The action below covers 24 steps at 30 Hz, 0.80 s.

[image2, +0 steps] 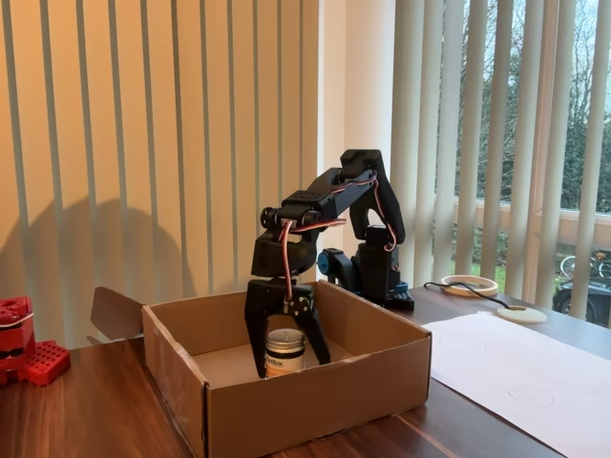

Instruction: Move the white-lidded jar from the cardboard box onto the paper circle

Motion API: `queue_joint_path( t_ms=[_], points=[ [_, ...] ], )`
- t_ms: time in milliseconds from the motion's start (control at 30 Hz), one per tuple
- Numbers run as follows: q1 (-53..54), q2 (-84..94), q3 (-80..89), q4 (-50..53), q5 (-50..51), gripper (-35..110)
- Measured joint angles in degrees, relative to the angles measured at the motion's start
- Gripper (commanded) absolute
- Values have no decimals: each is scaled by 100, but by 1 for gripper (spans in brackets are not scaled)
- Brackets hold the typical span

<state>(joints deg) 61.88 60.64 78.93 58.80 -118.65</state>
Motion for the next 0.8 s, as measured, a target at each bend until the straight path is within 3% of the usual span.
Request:
queue_joint_path(
  t_ms=[533, 800],
  points=[
    [-18, 158, 141, -35, -44, 15],
    [-44, 334, 211, 70, 18, 12]
  ],
)
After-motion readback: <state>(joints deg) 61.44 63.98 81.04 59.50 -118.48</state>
